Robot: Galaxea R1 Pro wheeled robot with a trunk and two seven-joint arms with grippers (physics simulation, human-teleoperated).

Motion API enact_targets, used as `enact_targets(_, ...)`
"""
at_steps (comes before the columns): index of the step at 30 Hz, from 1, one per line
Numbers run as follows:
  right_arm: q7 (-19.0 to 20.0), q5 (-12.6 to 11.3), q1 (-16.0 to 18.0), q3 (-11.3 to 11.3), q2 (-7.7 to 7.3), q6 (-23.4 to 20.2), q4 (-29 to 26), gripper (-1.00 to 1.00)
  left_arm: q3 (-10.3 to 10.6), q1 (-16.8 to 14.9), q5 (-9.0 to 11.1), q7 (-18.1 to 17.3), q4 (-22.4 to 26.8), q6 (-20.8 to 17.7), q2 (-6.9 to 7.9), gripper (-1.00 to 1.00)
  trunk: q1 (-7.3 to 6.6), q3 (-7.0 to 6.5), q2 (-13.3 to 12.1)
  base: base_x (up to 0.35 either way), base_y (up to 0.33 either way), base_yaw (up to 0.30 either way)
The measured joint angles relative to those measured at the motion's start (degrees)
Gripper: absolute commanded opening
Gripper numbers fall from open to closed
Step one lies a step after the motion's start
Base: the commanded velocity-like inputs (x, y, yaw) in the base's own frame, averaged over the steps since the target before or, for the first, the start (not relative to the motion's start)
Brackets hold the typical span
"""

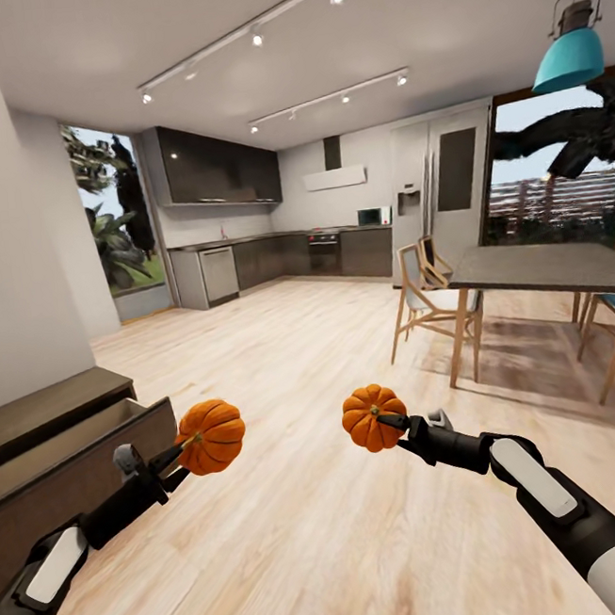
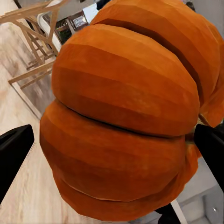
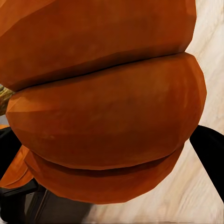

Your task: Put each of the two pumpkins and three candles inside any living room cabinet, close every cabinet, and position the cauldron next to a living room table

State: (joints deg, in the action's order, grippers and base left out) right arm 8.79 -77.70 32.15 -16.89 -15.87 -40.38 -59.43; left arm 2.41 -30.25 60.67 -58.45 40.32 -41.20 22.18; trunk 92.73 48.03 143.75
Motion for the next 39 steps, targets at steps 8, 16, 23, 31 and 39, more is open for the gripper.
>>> enact_targets(8,-0.02,0.01,0.02,0.0,0.02,0.0,-0.02,-1.0,0.02,0.0,0.0,-0.08,-0.03,0.0,0.0,-1.0,0.01,0.0,0.0,-0.029,-0.286,0.289)
enact_targets(16,-0.02,0.07,0.01,-0.01,0.02,0.02,0.02,-1.0,0.0,0.0,0.02,-0.2,-0.02,-0.06,0.04,-1.0,0.0,0.0,0.0,-0.026,-0.131,0.289)
enact_targets(23,-0.02,0.2,0.02,-0.04,0.02,0.03,0.04,-1.0,0.01,0.0,-0.04,-0.33,-0.09,-0.02,0.09,-1.0,0.0,0.0,0.0,0.0,-0.002,0.289)
enact_targets(31,0.0,0.28,0.0,-0.05,0.02,0.04,0.31,-1.0,0.04,0.0,-0.07,-0.23,-0.19,-0.03,0.03,-1.0,-0.13,-1.1,-0.06,0.0,0.0,0.289)
enact_targets(39,-0.02,0.42,-0.01,-0.1,0.02,0.04,0.33,-1.0,0.05,0.01,-0.16,-0.1,-0.2,0.02,0.01,-1.0,-0.34,-2.87,-0.17,0.0,0.0,0.289)
